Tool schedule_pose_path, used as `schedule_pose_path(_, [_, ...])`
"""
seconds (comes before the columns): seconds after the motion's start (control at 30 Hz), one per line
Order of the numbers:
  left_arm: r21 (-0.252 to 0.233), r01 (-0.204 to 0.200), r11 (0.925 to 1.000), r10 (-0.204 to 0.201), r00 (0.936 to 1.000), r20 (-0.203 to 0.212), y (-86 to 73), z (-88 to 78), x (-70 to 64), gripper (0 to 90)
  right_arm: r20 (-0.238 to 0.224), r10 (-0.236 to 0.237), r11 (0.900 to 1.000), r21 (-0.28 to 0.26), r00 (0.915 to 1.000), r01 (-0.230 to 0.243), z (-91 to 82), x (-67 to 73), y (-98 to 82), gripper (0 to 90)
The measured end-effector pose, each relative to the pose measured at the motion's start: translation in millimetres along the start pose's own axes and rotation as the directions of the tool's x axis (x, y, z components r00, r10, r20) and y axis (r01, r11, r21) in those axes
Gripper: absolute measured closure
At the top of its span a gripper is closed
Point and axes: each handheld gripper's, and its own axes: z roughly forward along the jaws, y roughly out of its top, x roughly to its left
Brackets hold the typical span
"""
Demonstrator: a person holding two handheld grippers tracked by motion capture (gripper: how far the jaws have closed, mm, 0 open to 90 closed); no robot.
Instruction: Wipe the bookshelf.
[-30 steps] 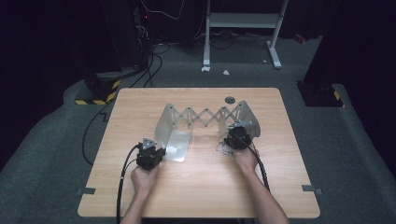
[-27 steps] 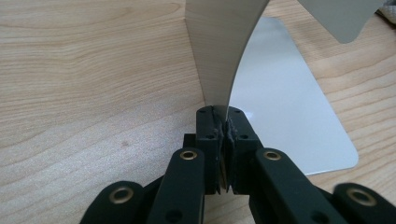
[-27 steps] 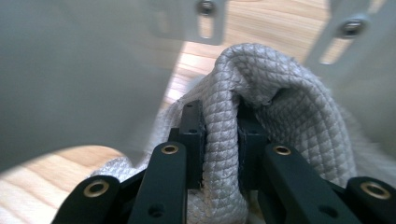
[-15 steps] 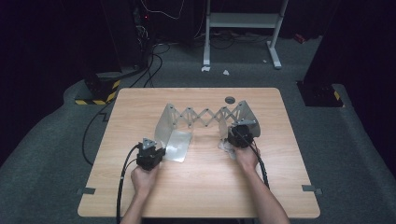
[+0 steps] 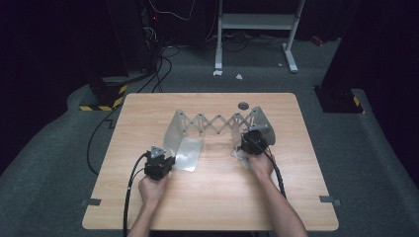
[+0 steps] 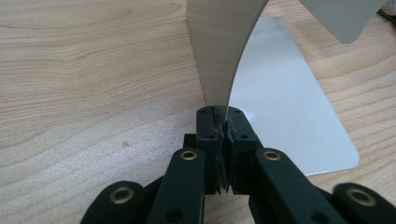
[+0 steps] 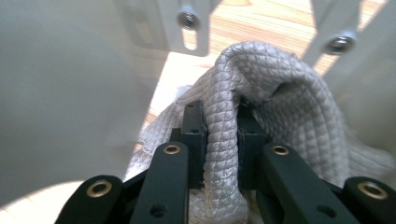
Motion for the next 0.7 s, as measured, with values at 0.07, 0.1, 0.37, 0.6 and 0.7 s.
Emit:
schedule_pose_path(0.07, [0.0,0.0,1.0,0.0,1.0,0.0,0.0,0.0,0.0,85.3,0.009,-0.007,1.0,0.004,0.9999,0.007,-1.5,-1.2,-0.6,78.5])
schedule_pose_path(0.1, [0.0,-0.001,1.0,0.001,1.0,-0.001,0.0,0.0,-0.1,85.3,0.012,-0.016,1.0,0.013,0.9998,0.015,-3.0,-2.4,-1.1,78.6])
schedule_pose_path(0.37, [0.0,-0.002,1.0,0.002,1.0,-0.002,0.1,0.0,-0.3,85.4,0.013,-0.014,0.999,0.031,0.9998,0.014,-4.9,-2.5,-0.8,79.1])
schedule_pose_path(0.6, [0.001,-0.002,1.0,0.002,1.0,-0.003,0.1,0.0,-0.3,85.4,-0.023,0.012,1.0,-0.004,0.9997,-0.012,3.5,3.6,2.0,79.1])
schedule_pose_path(0.7, [0.001,-0.003,1.0,0.003,1.0,-0.003,0.1,0.0,-0.3,85.4,-0.036,0.01,1.0,-0.013,0.9993,-0.011,4.8,5.1,2.0,79.1])
